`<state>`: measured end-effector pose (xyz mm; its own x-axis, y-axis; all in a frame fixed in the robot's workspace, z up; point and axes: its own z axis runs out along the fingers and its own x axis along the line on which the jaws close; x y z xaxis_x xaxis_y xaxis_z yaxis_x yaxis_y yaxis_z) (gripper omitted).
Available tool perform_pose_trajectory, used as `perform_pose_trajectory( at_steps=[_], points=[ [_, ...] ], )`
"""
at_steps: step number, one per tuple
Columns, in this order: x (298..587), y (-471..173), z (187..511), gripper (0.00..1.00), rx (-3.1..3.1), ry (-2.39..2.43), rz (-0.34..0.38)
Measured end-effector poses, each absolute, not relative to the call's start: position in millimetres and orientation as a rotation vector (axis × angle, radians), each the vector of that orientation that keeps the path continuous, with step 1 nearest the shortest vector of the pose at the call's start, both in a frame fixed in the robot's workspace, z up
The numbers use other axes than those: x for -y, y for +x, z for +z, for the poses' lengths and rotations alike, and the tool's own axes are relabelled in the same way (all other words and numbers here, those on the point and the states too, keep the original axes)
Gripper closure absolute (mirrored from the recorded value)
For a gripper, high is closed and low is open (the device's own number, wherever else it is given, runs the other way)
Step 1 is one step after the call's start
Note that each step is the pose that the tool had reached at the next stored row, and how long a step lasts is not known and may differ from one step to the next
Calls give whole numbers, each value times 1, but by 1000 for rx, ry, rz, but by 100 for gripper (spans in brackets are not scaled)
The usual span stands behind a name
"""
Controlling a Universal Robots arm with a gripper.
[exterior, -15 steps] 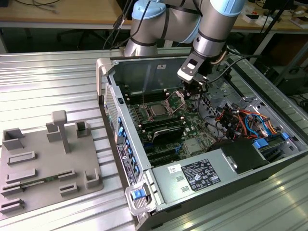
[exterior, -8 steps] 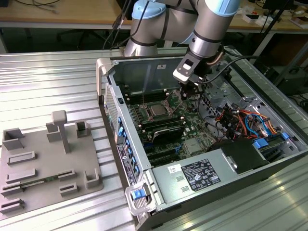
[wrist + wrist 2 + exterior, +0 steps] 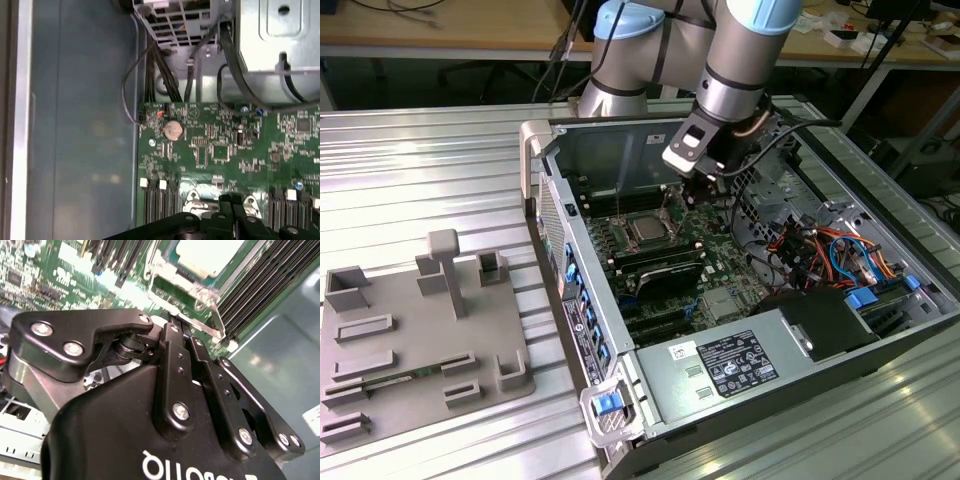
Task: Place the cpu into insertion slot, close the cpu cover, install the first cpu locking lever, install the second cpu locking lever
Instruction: 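Close the cpu cover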
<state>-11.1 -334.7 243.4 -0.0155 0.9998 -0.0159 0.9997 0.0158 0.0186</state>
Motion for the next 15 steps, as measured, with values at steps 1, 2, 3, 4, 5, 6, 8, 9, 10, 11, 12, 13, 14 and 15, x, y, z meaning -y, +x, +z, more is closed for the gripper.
perform_pose_trajectory(
  at_steps=[1,2,3,4,5,6,8,9,10,11,12,13,14,15],
  points=[
    [335,-14,243,85,-2221,2187,3],
    [335,-17,243,85,-2221,2187,3],
    [335,-20,243,85,-2221,2187,3],
    [335,-22,243,85,-2221,2187,3],
    [335,-25,242,85,-2221,2187,3],
    [335,-27,242,85,-2221,2187,3],
    [335,-29,242,85,-2221,2187,3],
    [335,-30,242,85,-2221,2187,3],
    [335,-31,242,85,-2221,2187,3],
    [335,-31,242,85,-2221,2187,3],
    [335,-32,242,85,-2221,2187,3],
    [335,-32,242,85,-2222,2187,3],
    [335,-32,242,85,-2221,2187,3],
    [335,-32,242,85,-2221,2187,3]
  ],
)
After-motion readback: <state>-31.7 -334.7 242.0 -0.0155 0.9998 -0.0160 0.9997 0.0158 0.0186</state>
